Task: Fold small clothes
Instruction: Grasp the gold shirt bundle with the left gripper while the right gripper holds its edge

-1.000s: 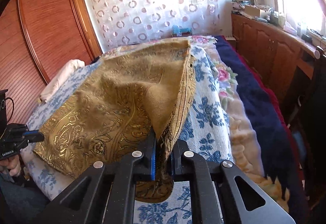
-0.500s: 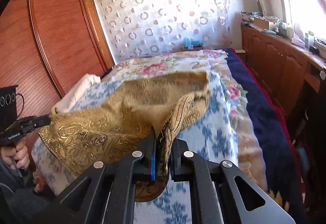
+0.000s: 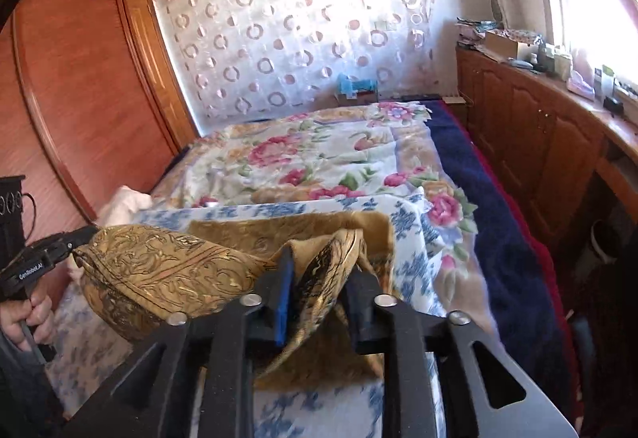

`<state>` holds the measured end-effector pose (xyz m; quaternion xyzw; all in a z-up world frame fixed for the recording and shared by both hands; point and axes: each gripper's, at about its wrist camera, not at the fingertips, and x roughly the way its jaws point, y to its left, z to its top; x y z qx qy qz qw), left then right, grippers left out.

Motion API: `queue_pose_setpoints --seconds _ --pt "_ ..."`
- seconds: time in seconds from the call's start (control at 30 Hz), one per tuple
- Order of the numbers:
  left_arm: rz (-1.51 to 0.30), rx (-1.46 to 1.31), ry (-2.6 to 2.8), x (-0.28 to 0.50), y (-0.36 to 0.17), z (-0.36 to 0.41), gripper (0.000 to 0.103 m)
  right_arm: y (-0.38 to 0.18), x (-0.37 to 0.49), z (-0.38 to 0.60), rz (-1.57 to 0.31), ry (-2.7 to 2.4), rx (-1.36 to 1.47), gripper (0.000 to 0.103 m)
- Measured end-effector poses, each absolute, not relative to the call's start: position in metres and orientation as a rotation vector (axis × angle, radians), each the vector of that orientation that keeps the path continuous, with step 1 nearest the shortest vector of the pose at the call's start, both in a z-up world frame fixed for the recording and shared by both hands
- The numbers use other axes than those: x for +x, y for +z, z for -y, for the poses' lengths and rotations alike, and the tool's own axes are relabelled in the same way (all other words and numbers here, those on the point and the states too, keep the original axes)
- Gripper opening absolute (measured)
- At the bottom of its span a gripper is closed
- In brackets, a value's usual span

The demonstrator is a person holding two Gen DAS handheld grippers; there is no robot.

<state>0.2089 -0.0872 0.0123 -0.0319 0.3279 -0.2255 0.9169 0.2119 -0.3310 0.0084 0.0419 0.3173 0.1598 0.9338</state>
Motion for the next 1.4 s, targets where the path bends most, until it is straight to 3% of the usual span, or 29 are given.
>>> queue_pose_setpoints --seconds 0.03,0.07,0.37,0.4,0.43,0.47,0.5,0.57,0.63,0.73,0.77,0.8,0.83,0.87,1.03,1.4 --pt "-0.687 -0.069 -0.455 0.217 0.008 0.087 0.003 0.009 0.22 0.328 -0.65 0.3 0.065 0.047" --pt "-0.702 -0.073 -0.447 0.225 0.004 0.087 0.003 0.011 0.223 0.329 -0.638 0.276 0.051 0.055" --pt "-0.752 -0.048 -0.389 0.269 -0.018 0.084 0.005 0.005 0.22 0.326 -0.614 0.301 -0.032 0.063" --pt "-0.751 -0.05 -0.391 0.271 -0.017 0.083 0.011 -0.002 0.221 0.324 -0.631 0.317 -0.037 0.063" --pt "-0.744 -0.054 -0.396 0.272 -0.016 0.082 0.032 -0.01 0.225 0.321 -0.653 0.33 -0.045 0.063" --pt "-0.73 -0.061 -0.404 0.272 -0.015 0.08 0.044 -0.018 0.231 0.318 -0.675 0.339 -0.055 0.063" --pt "-0.723 -0.066 -0.412 0.271 -0.014 0.079 0.046 -0.023 0.237 0.316 -0.692 0.343 -0.063 0.063" --pt "-0.73 -0.058 -0.429 0.271 -0.015 0.08 0.068 -0.033 0.25 0.308 -0.719 0.356 -0.066 0.063" --pt "-0.737 -0.046 -0.442 0.269 -0.018 0.082 0.075 -0.04 0.262 0.301 -0.738 0.375 -0.062 0.063" --pt "-0.764 -0.028 -0.449 0.269 -0.024 0.086 0.075 -0.049 0.284 0.296 -0.768 0.371 -0.073 0.056" --pt "-0.768 -0.021 -0.446 0.268 -0.026 0.087 0.075 -0.051 0.288 0.295 -0.776 0.364 -0.077 0.049" --pt "-0.772 -0.014 -0.442 0.267 -0.027 0.088 0.075 -0.051 0.292 0.296 -0.782 0.371 -0.075 0.041" --pt "-0.778 -0.006 -0.442 0.267 -0.029 0.089 0.075 -0.046 0.294 0.296 -0.785 0.386 -0.076 0.016" --pt "-0.784 0.0 -0.445 0.267 -0.031 0.09 0.075 -0.042 0.296 0.296 -0.782 0.406 -0.088 0.005" --pt "-0.796 0.015 -0.437 0.273 -0.035 0.093 0.075 -0.015 0.3 0.307 -0.632 0.333 -0.083 0.004" --pt "-0.872 0.017 -0.392 0.294 -0.061 0.094 0.075 -0.035 0.334 0.301 -0.737 0.28 -0.089 0.004"
